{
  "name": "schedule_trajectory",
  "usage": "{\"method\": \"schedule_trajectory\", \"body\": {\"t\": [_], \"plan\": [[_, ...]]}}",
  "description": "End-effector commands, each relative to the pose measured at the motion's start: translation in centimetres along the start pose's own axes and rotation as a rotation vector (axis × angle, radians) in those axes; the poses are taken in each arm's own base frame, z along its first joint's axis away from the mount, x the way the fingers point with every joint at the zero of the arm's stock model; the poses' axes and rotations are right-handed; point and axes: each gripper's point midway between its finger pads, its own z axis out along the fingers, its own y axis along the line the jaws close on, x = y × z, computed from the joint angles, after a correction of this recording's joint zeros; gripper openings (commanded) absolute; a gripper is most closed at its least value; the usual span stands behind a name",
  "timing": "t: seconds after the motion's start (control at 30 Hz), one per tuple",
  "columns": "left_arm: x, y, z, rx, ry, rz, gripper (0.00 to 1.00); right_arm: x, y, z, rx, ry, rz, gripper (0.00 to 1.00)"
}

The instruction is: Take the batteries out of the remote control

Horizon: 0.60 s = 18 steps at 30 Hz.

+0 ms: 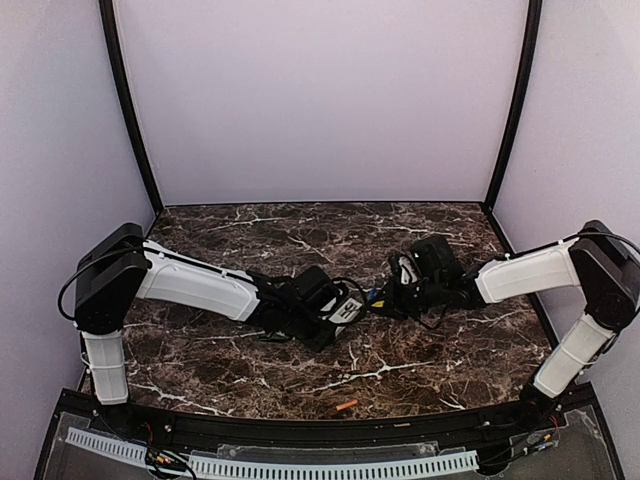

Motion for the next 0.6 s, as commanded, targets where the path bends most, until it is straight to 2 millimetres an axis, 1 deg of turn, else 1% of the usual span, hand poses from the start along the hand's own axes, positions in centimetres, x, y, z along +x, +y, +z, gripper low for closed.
{"method": "schedule_trajectory", "body": {"t": [0.0,0.23,0.43,0.57], "plan": [[-0.7,-1.5,-0.3,0.049,-0.009,0.050,0.06,0.4,-1.5,0.1,0.091,0.025,-0.016,0.00],[-0.8,-1.1,-0.5,0.024,-0.002,0.079,0.07,-0.8,-0.2,-1.3,0.110,0.008,-0.057,0.00],[-0.7,-0.7,-1.0,0.002,0.006,0.141,0.07,-1.1,0.5,-2.1,0.119,0.011,-0.082,0.00],[-0.6,-0.2,-1.4,-0.024,0.013,0.228,0.07,-1.2,2.2,-2.8,0.064,0.025,-0.130,0.00]]}}
